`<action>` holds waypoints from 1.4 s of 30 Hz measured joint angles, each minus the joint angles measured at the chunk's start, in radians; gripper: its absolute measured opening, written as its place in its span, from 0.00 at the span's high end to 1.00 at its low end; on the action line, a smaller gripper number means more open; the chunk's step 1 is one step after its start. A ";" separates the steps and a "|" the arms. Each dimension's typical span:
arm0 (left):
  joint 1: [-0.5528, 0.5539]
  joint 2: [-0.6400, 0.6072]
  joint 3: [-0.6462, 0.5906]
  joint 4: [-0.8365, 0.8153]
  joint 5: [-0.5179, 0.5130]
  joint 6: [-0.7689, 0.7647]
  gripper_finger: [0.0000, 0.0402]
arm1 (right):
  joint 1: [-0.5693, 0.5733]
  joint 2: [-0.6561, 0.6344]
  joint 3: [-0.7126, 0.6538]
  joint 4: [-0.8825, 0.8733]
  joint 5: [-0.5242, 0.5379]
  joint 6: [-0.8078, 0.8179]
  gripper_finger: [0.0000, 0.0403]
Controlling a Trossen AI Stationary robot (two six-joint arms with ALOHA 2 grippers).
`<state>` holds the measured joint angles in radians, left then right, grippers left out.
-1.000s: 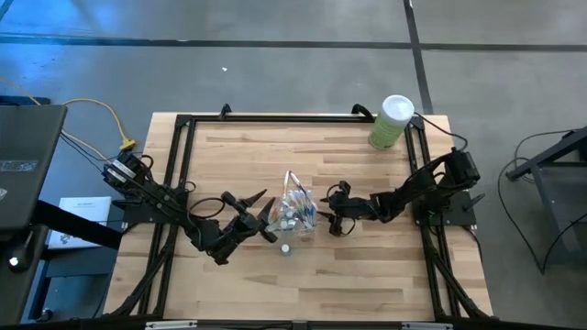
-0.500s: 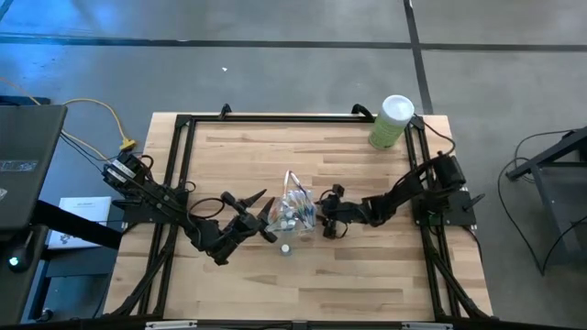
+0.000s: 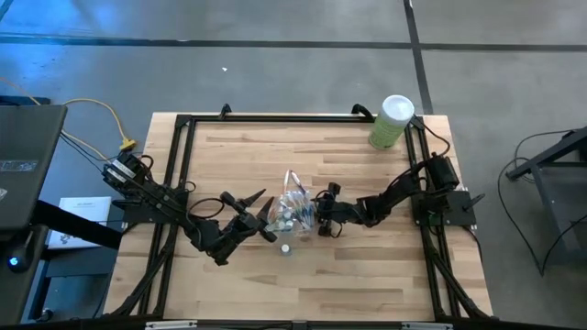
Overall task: Pick & Place toothbrushing station
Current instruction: Put the violet toothbrush into the transparent organizer
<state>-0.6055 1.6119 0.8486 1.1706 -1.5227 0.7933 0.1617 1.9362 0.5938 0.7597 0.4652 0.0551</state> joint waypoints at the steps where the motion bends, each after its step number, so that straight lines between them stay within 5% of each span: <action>1: -0.002 0.000 0.000 0.000 0.001 0.000 0.66 | -0.001 0.000 0.000 -0.004 0.000 0.000 0.61; 10: -0.015 0.003 0.000 0.000 0.005 -0.022 0.66 | -0.002 0.000 0.001 -0.023 0.033 -0.001 0.97; 20: -0.024 0.003 0.000 -0.003 0.002 -0.044 0.66 | 0.008 -0.074 -0.002 -0.172 0.176 0.002 0.99; 42: -0.033 0.005 -0.001 -0.004 0.000 0.003 0.66 | 0.164 -0.507 0.000 -0.488 0.544 -0.067 0.99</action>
<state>-0.6388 1.6165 0.8478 1.1665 -1.5230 0.7964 0.3259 1.4291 0.5934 0.2721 1.0091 -0.0121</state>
